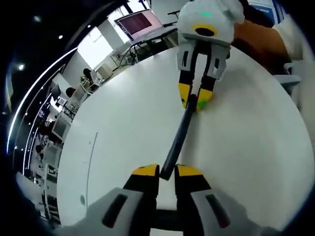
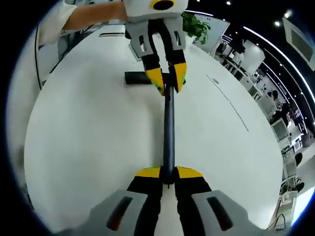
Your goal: Pflip the remote and laser pointer to the front side, press the buttons, and align them neatly on the table
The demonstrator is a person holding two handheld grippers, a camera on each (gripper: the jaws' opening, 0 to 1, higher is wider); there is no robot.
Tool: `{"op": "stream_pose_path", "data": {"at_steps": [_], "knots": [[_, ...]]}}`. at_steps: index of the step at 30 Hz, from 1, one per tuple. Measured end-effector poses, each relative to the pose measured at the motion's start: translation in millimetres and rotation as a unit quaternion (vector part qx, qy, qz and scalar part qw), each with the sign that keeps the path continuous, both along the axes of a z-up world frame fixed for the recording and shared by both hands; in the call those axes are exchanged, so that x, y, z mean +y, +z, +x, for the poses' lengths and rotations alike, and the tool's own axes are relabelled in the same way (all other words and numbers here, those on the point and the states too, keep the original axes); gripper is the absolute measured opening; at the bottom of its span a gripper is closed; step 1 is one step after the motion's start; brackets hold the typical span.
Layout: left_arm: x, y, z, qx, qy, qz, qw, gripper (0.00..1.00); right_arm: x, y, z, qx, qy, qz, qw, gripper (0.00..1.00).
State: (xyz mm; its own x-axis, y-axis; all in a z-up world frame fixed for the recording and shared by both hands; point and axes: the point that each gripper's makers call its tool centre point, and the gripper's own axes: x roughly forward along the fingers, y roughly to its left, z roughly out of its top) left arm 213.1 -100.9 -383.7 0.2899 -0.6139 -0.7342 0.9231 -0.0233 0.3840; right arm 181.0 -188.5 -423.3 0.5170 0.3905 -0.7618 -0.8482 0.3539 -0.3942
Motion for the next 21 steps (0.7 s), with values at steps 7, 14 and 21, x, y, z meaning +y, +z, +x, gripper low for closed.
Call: {"op": "stream_pose_path", "data": {"at_steps": [7, 14, 21], "knots": [[-0.2, 10.9, -4.4, 0.022, 0.010, -0.051, 0.9984, 0.15, -3.7, 2.9, 3.6, -0.037, -0.006, 0.018, 0.9991, 0.12], [-2.8, 20.9, -8.4, 0.042, 0.000, -0.086, 0.9954, 0.16, -2.1, 10.3, -4.0, -0.037, -0.009, 0.077, 0.9963, 0.11], [-4.7, 15.2, -0.4, 0.015, -0.003, -0.084, 0.9964, 0.16, -2.7, 21.5, -2.8, -0.089, -0.008, 0.046, 0.9950, 0.11]]}}
